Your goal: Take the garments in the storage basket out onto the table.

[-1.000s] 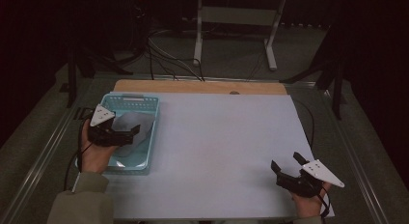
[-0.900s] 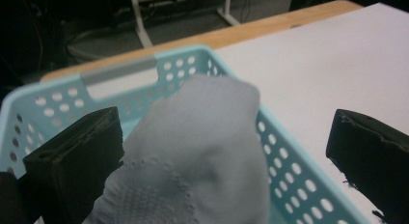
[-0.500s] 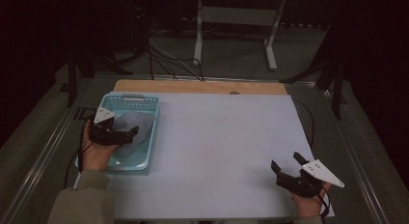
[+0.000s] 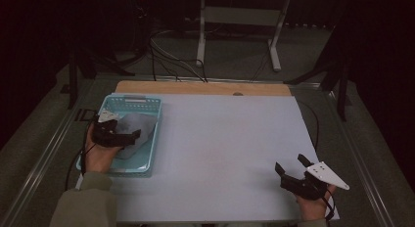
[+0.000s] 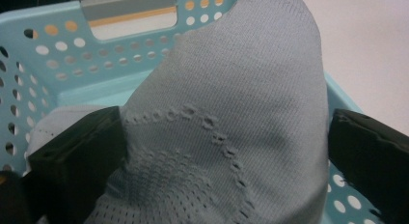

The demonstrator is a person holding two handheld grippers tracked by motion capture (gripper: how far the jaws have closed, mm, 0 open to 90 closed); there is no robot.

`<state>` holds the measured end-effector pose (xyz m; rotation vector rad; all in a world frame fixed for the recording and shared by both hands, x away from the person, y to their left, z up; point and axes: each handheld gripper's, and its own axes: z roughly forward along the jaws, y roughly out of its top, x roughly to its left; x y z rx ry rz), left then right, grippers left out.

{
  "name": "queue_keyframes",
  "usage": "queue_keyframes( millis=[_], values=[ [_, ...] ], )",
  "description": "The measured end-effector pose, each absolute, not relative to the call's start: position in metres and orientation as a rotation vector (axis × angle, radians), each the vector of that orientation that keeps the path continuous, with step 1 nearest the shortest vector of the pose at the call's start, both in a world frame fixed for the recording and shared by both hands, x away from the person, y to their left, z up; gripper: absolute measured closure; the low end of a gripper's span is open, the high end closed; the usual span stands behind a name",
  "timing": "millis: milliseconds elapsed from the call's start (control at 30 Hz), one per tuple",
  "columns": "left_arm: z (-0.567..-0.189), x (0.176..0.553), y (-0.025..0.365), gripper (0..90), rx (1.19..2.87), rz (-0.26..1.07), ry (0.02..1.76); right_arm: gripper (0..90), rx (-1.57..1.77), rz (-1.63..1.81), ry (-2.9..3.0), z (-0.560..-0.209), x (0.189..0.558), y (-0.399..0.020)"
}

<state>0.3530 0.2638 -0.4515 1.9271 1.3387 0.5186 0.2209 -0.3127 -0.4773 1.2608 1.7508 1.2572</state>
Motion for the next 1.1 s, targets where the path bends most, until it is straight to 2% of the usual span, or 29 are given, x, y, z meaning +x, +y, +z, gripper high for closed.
queue_keyframes(
  millis=[267,300,467,600,733,1100],
  values=[
    [-0.453,0.357,0.262,6.7,1.970,0.458,1.371,10.9,1.262,1.258,1.752,-0.477,0.221,-0.312],
    [-0.453,0.357,0.262,10.9,1.966,0.460,1.374,10.9,1.261,1.257,1.753,-0.477,0.221,-0.312],
    [-0.451,0.356,0.263,47.2,1.960,0.398,1.344,10.9,1.262,1.256,1.753,-0.477,0.221,-0.312],
    [-0.448,0.354,0.262,66.0,1.974,0.401,1.326,10.9,1.263,1.254,1.756,-0.478,0.221,-0.311],
    [-0.445,0.353,0.262,69.2,1.957,0.422,1.329,10.9,1.263,1.252,1.756,-0.478,0.221,-0.312],
    [-0.433,0.348,0.263,69.5,1.898,0.436,1.314,10.9,1.268,1.248,1.759,-0.478,0.222,-0.312]
  ],
)
